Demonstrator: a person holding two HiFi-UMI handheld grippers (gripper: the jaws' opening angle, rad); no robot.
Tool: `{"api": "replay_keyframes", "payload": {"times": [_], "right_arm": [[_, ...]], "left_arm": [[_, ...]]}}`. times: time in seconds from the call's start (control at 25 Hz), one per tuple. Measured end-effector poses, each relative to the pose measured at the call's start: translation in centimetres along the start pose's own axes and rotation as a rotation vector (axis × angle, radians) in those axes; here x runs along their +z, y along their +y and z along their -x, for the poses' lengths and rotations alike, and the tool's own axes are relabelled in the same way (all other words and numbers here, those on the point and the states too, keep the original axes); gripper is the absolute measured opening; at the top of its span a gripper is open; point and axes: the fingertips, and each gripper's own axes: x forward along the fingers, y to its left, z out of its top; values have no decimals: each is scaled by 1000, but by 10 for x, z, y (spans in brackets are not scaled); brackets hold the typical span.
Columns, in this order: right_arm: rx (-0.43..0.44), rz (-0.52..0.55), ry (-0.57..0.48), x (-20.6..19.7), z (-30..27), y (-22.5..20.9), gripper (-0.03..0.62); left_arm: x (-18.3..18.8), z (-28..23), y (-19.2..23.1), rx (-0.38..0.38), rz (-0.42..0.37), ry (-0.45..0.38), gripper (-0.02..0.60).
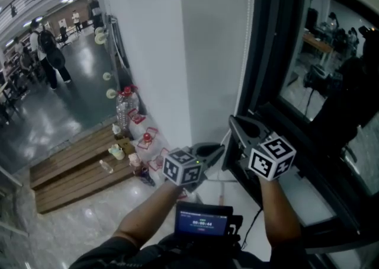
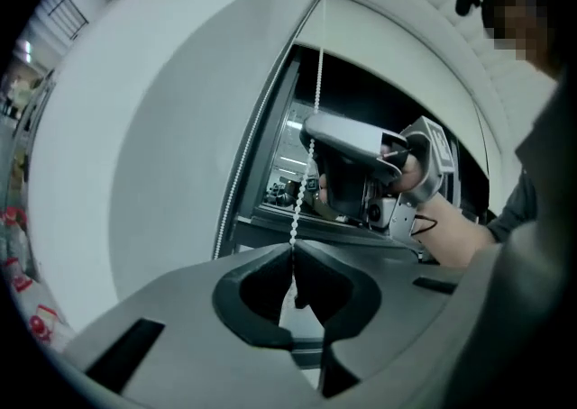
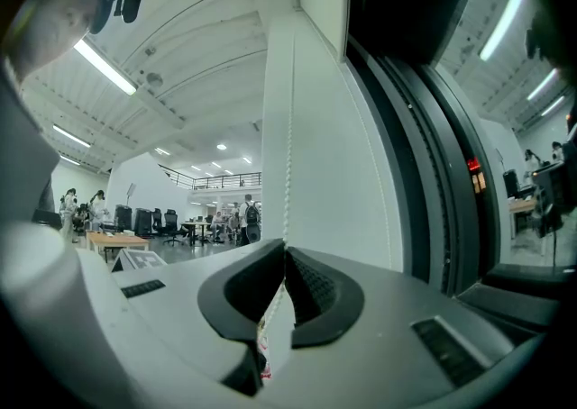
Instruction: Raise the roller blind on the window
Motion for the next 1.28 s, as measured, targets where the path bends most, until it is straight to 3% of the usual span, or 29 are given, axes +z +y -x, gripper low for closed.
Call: {"api": "replay_keyframes", "payload": {"times": [0.24,0.44,0.64,0.72,0.84,0.96,1.28], "right_arm": [[11,-5,-12,-1,-1,-1,12],[27,-4,-17,-2,-3,1,12],[34,-7,-16,-2,-3,6,12],[38,-7,-20,-1,-3,8,12],[35,6,-26,-1,-2,12,12],[28,16,-30,0,-2,13,12],[30,-3,-31,-3,1,14,12]], "left_arm": [[48,43,3,53,-76,-80,99],[129,52,-18,45,-136,-227,101],[201,33,-41,-16,-221,-283,101],[220,21,-43,-3,-250,-280,101],[226,4,-37,37,-293,-233,100],[226,-3,-36,14,-269,-235,12],[220,5,-43,16,-321,-278,8]]}}
